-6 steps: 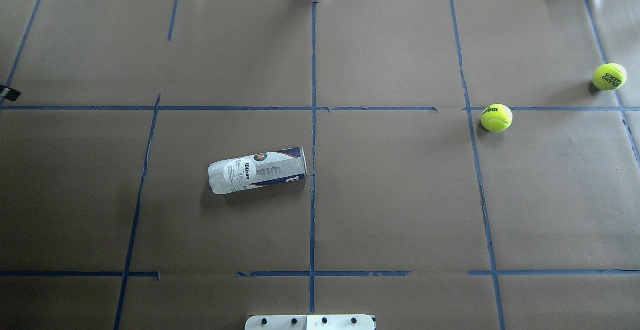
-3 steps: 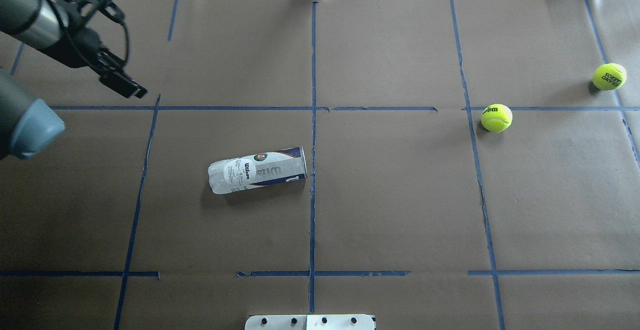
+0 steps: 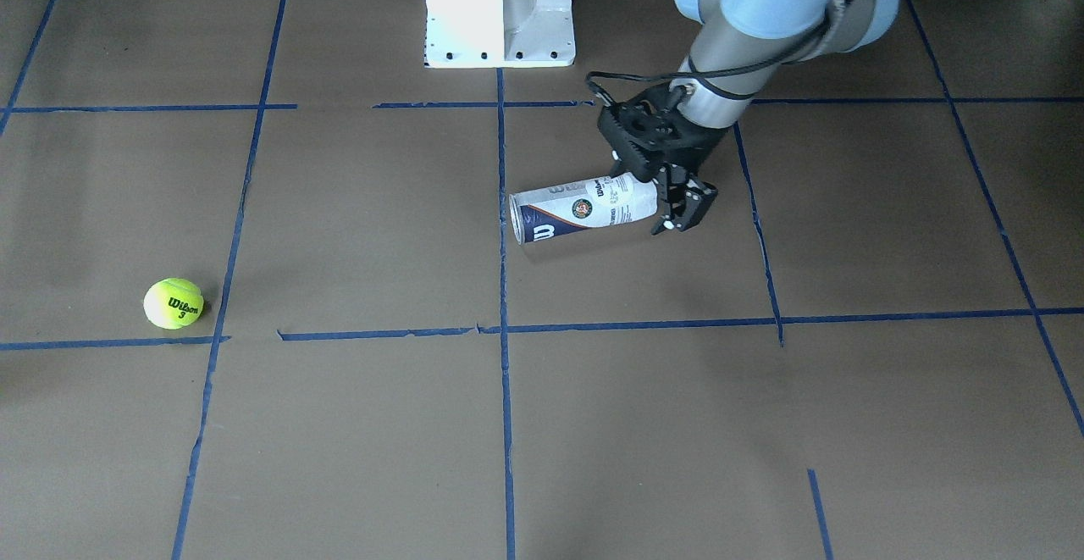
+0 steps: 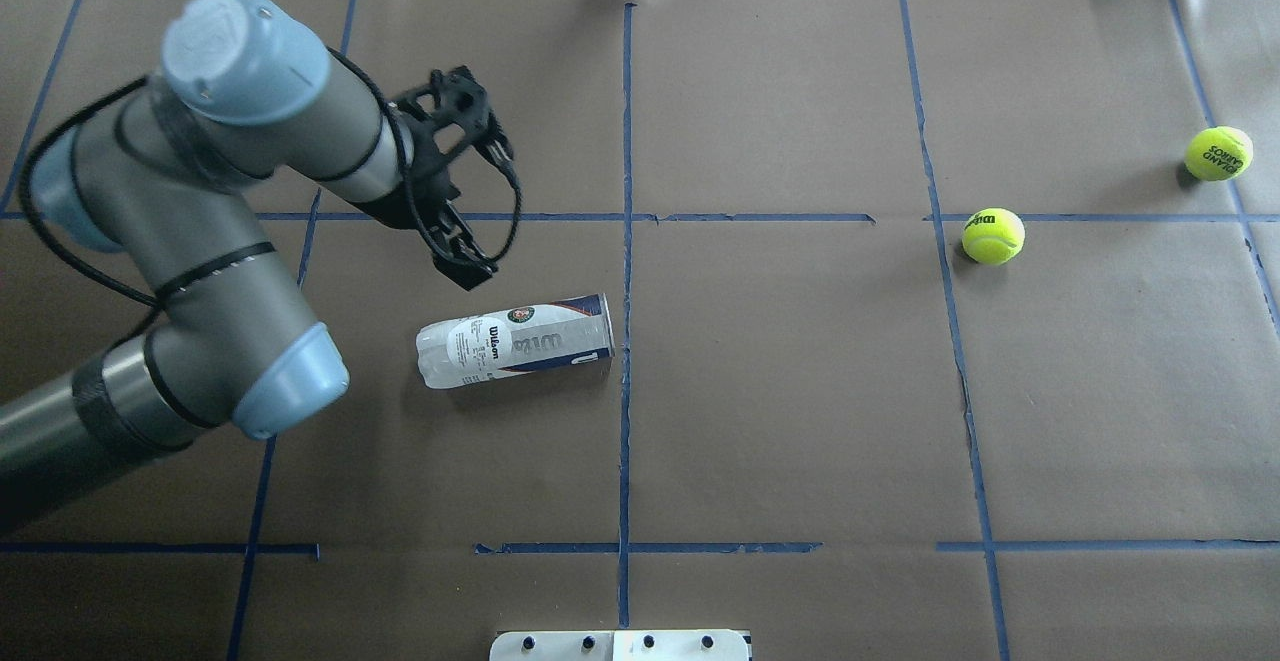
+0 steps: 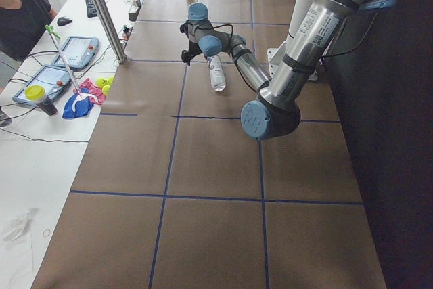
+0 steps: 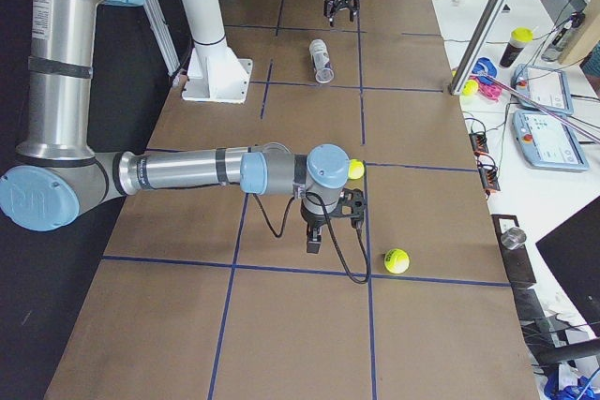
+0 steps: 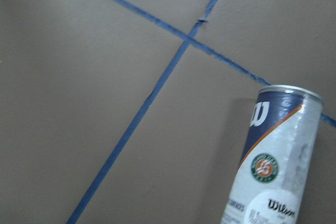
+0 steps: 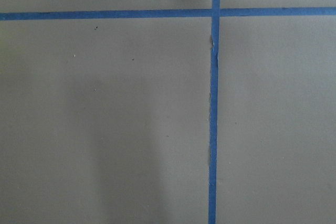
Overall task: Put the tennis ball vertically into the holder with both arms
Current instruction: 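Move the left gripper down toward the clear cup lying on its side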
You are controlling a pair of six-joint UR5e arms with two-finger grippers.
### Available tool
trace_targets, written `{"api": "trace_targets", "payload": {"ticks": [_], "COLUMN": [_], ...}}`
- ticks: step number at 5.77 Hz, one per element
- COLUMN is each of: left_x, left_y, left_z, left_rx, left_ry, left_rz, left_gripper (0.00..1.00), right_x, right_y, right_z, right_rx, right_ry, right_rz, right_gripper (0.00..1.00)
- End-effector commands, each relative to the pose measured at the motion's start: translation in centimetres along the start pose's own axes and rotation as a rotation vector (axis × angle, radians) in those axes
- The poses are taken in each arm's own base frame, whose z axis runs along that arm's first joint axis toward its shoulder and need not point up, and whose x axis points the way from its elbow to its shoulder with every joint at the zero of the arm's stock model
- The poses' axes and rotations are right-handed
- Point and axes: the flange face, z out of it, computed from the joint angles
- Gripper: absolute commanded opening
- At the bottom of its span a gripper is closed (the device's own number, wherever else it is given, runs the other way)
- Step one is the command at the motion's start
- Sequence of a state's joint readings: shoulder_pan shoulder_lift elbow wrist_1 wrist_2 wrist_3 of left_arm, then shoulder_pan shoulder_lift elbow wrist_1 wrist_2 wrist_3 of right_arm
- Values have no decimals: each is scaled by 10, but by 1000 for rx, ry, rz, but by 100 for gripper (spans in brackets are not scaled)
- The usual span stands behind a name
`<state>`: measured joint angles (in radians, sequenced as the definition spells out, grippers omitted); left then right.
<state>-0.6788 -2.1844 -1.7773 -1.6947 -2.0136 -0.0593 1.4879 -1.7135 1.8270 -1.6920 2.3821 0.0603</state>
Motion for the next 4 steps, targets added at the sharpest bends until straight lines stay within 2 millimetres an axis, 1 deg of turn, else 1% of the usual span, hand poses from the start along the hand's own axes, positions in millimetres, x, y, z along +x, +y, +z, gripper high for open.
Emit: {"api": "trace_targets", "payload": {"ticks": [1,2,3,4], "left_x": [42,56,65,96], "left_y": [-61,-78,-77,-79], "left_z": [40,60,76,97], "left_rx": [-123,-192,-221,-308], "left_ry": [-7,9,-55,-75], "left_rz": [134,192,237,317], "left_gripper": [100,100,100,100], "right_x": [-1,-1,-1,-1], "right_y": [0,0,0,0], "right_z": [0,0,0,0], "right_rx": [0,-2,-2,-1], "right_ry": [-8,-15,-14,-14], "right_rz": [1,4,4,3], "right_gripper": [100,100,100,100]}}
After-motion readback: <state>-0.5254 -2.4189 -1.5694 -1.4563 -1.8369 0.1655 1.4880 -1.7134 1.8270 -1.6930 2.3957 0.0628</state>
